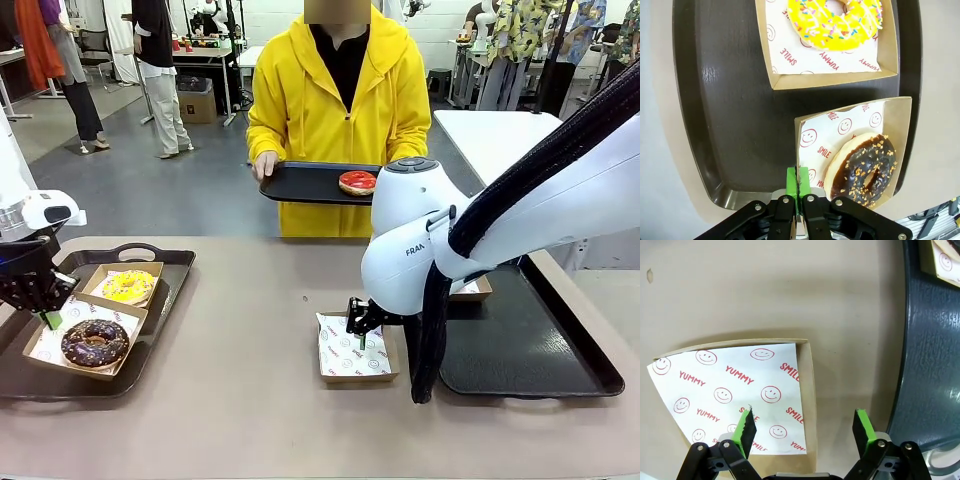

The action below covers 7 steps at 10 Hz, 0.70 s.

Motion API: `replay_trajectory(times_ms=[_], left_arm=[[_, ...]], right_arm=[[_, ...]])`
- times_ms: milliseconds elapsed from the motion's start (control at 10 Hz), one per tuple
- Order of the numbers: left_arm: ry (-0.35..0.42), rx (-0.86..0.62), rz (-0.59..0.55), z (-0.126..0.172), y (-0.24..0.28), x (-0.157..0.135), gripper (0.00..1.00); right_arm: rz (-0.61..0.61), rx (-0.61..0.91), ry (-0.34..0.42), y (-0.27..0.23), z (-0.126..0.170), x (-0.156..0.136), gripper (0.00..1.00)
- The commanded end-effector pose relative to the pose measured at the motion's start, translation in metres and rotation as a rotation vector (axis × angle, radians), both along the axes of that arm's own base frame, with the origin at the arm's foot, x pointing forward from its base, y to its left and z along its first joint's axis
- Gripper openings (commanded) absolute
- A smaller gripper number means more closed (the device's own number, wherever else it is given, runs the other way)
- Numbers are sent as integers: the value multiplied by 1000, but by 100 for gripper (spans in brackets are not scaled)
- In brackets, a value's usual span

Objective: Individually package the donuts and arrange them on the tray.
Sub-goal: Place the picked Paper togo box on the Handle tray while simultaneously picking up another Paper togo box from the table with the other hand.

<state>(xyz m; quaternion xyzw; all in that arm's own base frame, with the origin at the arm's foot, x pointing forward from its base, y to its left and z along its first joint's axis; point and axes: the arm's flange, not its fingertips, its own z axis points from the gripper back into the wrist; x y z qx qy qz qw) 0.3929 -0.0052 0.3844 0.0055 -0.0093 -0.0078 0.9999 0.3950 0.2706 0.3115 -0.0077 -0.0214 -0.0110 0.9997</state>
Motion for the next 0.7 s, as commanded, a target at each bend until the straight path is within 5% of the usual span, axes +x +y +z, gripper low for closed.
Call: replay_trajectory(times_ms=[0, 600], left_arm=[[-9, 48, 23, -4, 1, 5, 1], [22, 86, -16, -19, -6, 8, 1]], right_arm=[[-22, -18, -44, 4, -9, -3, 100], [-13, -5, -46, 1, -8, -1, 100]])
